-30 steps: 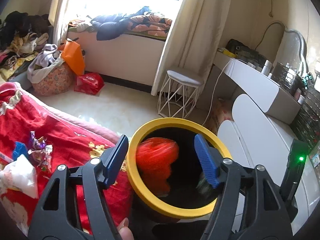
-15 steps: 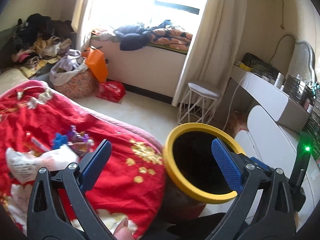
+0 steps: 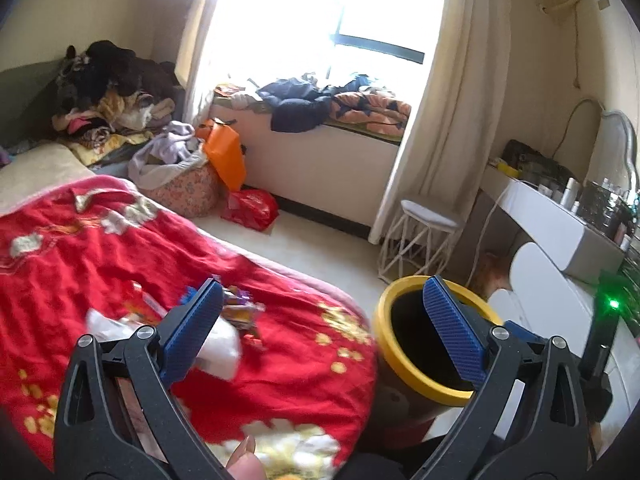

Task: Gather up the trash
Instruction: 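Move both open grippers back toward the remaining trash on the bedspread, then grasp the white printed plastic bag with the left gripper while the right grasps a red snack packet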

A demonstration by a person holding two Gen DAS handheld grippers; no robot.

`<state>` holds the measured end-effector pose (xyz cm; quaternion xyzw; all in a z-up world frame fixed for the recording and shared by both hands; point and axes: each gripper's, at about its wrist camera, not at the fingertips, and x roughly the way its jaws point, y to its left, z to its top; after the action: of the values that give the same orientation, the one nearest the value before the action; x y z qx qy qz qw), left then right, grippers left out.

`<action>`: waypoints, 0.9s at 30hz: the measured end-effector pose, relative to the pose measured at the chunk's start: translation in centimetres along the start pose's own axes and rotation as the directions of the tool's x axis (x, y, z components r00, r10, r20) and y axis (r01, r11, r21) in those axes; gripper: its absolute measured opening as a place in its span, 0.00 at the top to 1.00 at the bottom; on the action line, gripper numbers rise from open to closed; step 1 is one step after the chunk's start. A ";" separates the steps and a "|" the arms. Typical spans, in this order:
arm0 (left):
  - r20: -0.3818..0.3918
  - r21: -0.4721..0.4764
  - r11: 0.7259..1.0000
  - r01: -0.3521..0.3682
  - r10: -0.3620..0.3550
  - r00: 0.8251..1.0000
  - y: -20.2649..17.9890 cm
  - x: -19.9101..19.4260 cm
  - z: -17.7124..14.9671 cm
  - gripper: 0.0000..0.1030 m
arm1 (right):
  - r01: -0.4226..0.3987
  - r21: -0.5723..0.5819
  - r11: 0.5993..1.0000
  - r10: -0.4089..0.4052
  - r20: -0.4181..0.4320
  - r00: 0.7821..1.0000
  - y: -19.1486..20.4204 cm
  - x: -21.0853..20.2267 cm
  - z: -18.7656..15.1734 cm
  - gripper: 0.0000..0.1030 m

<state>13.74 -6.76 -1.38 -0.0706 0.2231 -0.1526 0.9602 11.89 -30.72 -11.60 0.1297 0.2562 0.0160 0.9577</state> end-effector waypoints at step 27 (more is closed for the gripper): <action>-0.022 -0.210 0.960 -0.185 0.184 0.983 12.7 -2.5 -1.1 0.10 | -0.146 -0.234 0.961 0.105 -0.176 0.979 11.3 7.0 -1.0 0.26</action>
<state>14.43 5.96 -3.96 -0.1510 0.2449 -0.0380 0.9570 17.84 -18.88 -12.94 0.0247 0.3206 0.1189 0.9394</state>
